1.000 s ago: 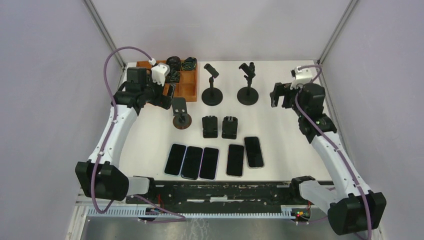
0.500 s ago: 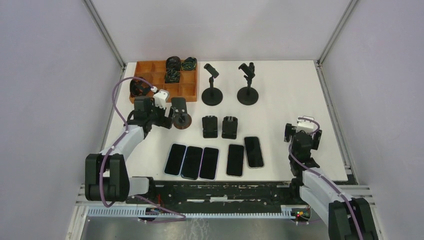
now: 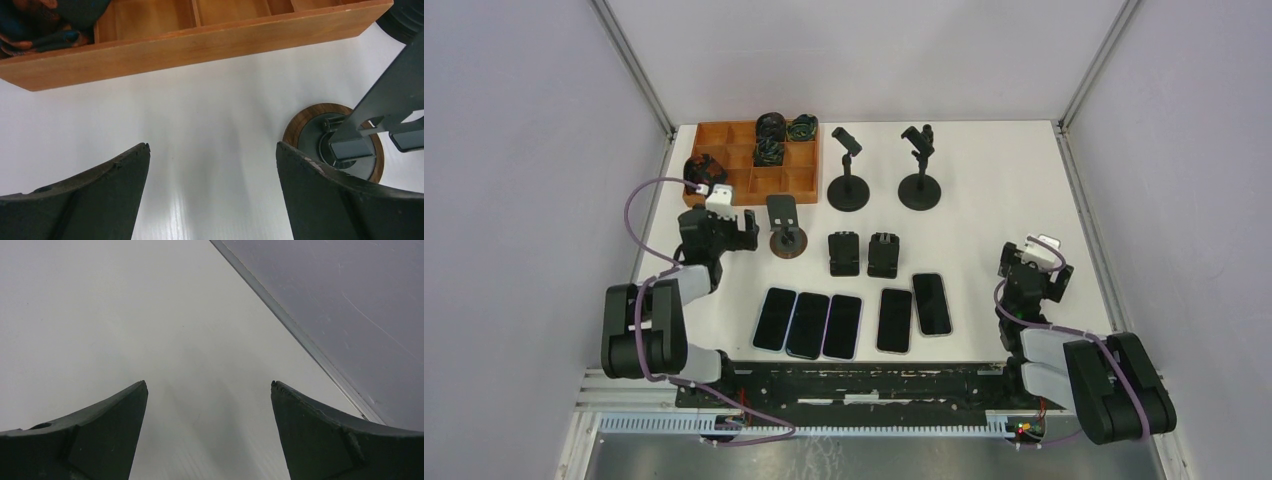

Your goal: Remove the phone from the phone stand

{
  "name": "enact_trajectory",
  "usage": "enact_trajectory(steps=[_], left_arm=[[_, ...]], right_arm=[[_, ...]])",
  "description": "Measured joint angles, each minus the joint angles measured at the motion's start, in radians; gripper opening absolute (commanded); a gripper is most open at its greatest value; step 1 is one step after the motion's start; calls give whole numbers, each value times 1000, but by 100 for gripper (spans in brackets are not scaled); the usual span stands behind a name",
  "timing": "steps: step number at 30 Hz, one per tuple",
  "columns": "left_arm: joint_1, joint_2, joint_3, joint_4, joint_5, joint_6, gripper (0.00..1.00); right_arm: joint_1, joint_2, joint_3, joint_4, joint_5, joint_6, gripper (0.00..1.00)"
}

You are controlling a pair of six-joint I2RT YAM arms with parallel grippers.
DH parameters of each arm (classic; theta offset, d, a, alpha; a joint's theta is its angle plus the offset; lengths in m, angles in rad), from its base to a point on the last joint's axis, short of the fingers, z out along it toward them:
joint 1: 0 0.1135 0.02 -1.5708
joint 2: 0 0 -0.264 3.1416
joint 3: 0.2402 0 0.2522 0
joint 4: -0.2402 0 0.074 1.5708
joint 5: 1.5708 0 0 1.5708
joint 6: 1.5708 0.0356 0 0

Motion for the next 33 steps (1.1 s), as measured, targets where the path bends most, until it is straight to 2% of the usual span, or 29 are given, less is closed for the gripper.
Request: enact_trajectory(steps=[9,14,17,23,26,30,33], left_arm=[[3,48,-127,266,28,-92,100],[1,78,-311,609,16,-135,100],[-14,134,-390,747,16,-141,100],[-71,132,-348,765,-39,-140,100],[-72,133,-288,738,-84,-140,100],[-72,132,-278,731,-114,-140,100],[-72,132,-278,715,-117,-140,100]], right_arm=[[0,41,-3,153,43,6,98],[0,74,-5,327,73,4,98],[0,75,-6,372,74,1,98],[0,82,-6,430,39,-28,98],[0,111,-6,449,-45,-74,98],[-4,243,-6,525,-211,-155,98],[-11,247,-6,523,-269,-171,98]])
